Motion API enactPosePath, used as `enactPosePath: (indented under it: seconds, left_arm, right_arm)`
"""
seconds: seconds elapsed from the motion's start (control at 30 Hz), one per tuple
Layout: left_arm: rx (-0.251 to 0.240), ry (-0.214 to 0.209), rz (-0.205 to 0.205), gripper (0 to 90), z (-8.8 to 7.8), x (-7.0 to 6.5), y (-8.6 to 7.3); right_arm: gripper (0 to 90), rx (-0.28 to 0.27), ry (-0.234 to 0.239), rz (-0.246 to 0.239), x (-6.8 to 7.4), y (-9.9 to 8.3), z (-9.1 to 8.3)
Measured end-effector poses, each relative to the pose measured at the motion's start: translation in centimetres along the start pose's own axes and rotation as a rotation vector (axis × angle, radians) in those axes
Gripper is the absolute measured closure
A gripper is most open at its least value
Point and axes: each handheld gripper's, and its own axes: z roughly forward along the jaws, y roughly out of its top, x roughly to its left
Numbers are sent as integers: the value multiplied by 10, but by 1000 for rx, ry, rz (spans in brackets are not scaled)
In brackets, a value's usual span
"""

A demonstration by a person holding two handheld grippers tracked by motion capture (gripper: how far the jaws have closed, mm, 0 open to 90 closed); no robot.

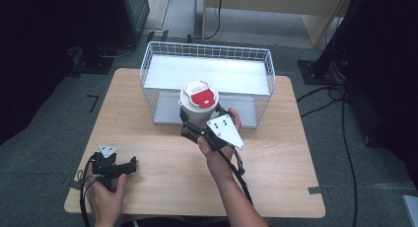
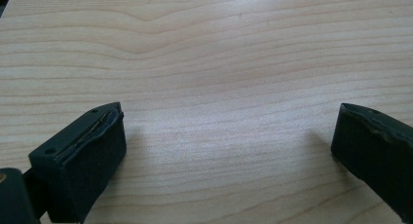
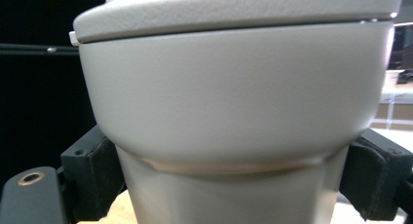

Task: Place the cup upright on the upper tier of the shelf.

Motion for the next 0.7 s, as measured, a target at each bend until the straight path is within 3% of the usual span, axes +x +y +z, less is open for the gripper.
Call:
enactPosePath:
  seconds: [0.47, 0.7]
  left_arm:
    - [0, 0, 0, 0, 0, 0, 0]
    - [-1, 1, 0, 0, 0, 0, 0]
  right_arm:
    - [111, -44, -86, -40, -37, 41, 18]
    - [111, -54, -130, -44, -56, 53, 27]
